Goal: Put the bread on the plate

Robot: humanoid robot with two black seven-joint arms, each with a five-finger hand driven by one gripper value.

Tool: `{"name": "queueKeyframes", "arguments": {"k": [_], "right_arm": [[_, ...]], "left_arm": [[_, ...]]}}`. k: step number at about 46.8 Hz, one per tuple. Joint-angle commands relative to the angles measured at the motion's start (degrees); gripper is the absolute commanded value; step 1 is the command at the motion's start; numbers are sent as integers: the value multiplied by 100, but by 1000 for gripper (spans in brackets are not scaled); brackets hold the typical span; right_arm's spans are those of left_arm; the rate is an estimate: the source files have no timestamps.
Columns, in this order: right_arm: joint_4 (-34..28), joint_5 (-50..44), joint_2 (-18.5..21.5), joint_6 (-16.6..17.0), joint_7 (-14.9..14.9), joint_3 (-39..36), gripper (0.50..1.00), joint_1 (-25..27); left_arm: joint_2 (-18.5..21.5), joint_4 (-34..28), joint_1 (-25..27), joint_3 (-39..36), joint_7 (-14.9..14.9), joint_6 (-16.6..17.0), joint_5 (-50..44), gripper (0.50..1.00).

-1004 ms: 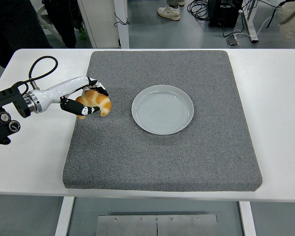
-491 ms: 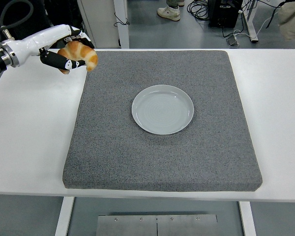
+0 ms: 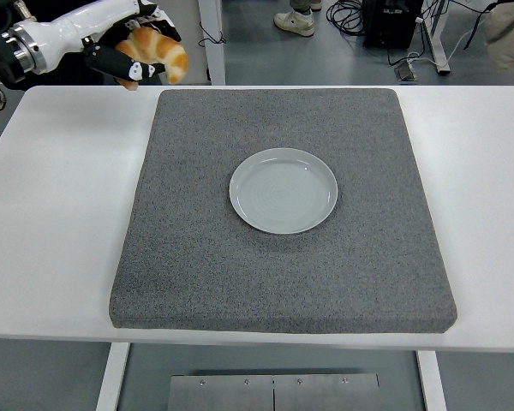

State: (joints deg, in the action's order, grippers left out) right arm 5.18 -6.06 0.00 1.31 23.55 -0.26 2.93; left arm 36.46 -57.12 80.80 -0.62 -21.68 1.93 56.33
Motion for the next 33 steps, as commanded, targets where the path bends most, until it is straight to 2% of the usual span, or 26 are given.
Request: {"name": "queueKeyframes", "arguments": {"k": [1,9,16,29,33], "right_arm": [[0,0,0,1,1,0,1000,-3],[0,0,0,1,1,0,1000,-3],[0,0,0,1,1,0,1000,-3],[0,0,0,1,1,0,1000,-3],[0,0,0,1,1,0,1000,-3]], "left_arm": [[-375,253,41,-8,-12,0,1,500],[-1210,711,41,-52,-12,9,1,500],[-1773,957,15,-79,-21,18,27,500],[-2327,1010,-56,-88,-74,35,115,500],[-2441,1010,-82,-227,-196,62,133,500]]}}
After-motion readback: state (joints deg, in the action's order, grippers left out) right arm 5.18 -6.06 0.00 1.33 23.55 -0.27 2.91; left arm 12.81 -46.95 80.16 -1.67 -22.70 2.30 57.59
